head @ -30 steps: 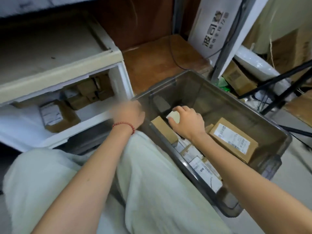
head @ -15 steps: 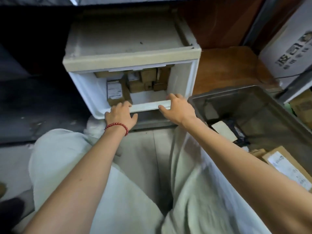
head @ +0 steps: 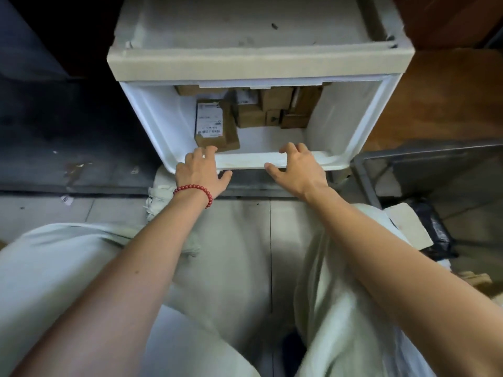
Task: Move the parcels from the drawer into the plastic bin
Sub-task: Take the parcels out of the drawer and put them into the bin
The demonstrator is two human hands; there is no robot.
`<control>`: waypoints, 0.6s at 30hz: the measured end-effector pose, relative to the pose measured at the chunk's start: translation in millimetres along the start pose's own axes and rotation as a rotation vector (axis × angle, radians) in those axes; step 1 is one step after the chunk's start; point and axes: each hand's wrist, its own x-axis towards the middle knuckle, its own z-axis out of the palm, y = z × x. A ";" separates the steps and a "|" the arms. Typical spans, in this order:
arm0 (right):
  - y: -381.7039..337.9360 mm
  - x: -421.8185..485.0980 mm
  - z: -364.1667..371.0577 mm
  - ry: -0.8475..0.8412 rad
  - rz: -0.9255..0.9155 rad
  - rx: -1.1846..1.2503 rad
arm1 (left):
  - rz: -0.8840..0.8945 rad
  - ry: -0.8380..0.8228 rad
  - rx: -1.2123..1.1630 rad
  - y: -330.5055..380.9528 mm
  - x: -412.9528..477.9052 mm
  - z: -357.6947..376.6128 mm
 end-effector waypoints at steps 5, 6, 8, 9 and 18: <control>-9.8 46.4 19.5 0.019 -0.069 0.022 | -0.046 -0.026 -0.022 8.6 46.1 13.0; -11.9 55.0 24.6 0.015 -0.077 0.027 | -0.079 -0.030 -0.050 10.3 54.7 16.8; -15.0 70.0 33.6 0.013 -0.083 0.024 | -0.145 -0.031 -0.101 11.8 71.5 25.6; -16.1 76.3 37.5 0.013 -0.078 0.019 | -0.161 -0.041 -0.102 10.7 79.9 30.3; -9.8 102.4 48.5 -0.118 -0.034 -0.009 | -0.170 -0.196 -0.006 -11.5 144.6 50.0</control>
